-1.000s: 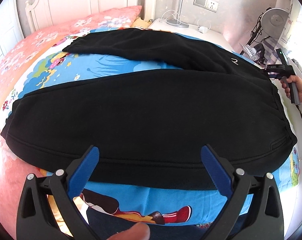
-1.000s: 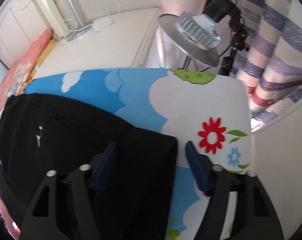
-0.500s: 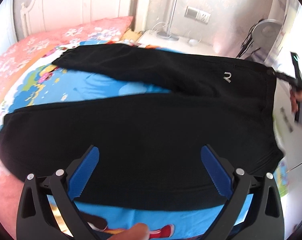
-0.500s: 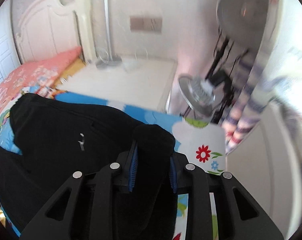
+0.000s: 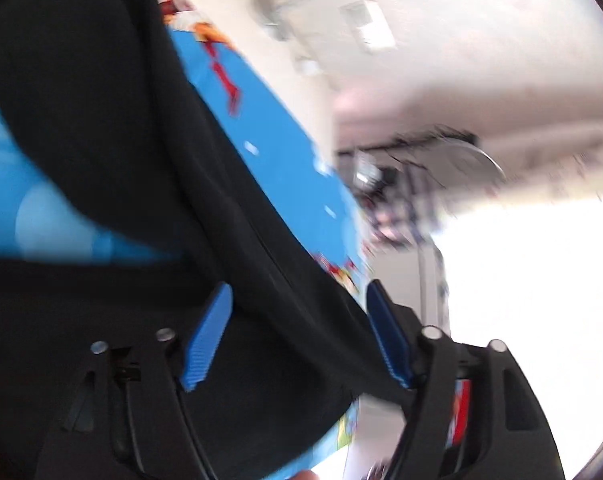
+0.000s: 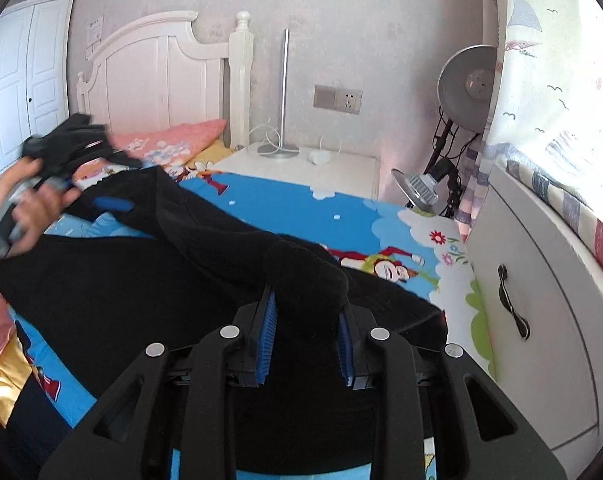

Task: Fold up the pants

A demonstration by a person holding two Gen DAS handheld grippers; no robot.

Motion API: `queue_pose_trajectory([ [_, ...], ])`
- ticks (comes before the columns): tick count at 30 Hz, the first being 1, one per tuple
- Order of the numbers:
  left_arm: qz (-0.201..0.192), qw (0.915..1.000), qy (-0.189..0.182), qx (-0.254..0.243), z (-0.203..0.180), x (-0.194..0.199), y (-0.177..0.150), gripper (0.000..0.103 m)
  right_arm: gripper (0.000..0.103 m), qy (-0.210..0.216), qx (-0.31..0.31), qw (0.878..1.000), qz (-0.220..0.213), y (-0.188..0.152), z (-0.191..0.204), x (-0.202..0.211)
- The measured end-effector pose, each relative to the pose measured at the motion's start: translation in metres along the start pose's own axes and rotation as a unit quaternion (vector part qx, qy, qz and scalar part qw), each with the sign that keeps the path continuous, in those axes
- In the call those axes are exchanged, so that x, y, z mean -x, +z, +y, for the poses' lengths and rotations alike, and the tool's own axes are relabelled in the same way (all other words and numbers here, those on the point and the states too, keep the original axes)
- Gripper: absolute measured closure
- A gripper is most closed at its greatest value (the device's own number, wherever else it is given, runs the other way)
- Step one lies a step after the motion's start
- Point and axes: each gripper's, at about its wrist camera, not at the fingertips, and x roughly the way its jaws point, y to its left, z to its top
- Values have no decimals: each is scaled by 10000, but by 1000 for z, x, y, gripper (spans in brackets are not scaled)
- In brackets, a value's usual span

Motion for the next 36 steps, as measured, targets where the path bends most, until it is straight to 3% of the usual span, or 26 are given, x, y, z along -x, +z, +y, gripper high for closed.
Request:
queue_pose_trajectory([
  [2,2,9958,759,507,16,-16,29,48,75,14,-44,10000,-8,0,-1,0],
  [3,-5,9924,948,786,24,-18,37,51,75,-1,-42,10000,-22,0,-1,2],
  [8,-121,9901,915,1059,31,-24,64,50,75,38,-63,10000,16,-3,-9,2],
  [10,-57,9866,1152,1158,35,-31,76,50,75,73,-49,9999,51,-4,-9,3],
  [11,-57,9848,1244,1215,40,-34,78,56,75,83,-48,9999,80,-5,-10,2],
  [12,-39,9835,1295,1266,44,-36,86,72,75,96,-75,9999,117,-5,-11,2],
  [14,-14,9838,1283,1249,52,-37,97,94,75,187,-206,9995,173,-5,-17,1],
  [18,-336,9921,820,887,21,-2,94,95,75,80,-371,9991,185,2,-38,0],
  [21,-929,9934,373,557,-8,59,44,95,75,-158,-460,9988,110,12,-58,7],
  [24,-1132,9926,72,443,3,96,-33,95,75,-587,-513,9967,205,9,-76,12],
  [27,-982,9935,235,530,42,97,-112,95,73,-790,-697,9910,824,-16,-81,-2],
  [31,-696,9928,480,845,98,76,-164,95,72,-783,-1143,9781,1550,-59,-84,-18],
  [32,-672,9923,518,897,110,71,-171,95,66,-807,-1283,9753,1609,-67,-86,-15],
  [33,-718,9927,484,841,115,70,-175,95,43,-870,-1398,9729,1624,-72,-89,-11],
  [34,-779,9930,455,769,115,71,-176,95,29,-1107,-1581,9682,1592,-77,-93,-3],
  [35,-804,9931,447,729,114,71,-176,95,9,-1210,-1733,9658,1505,-79,-96,4],
  [36,-813,9933,445,689,112,68,-175,94,8,-1175,-1977,9625,1439,-83,-101,14],
])
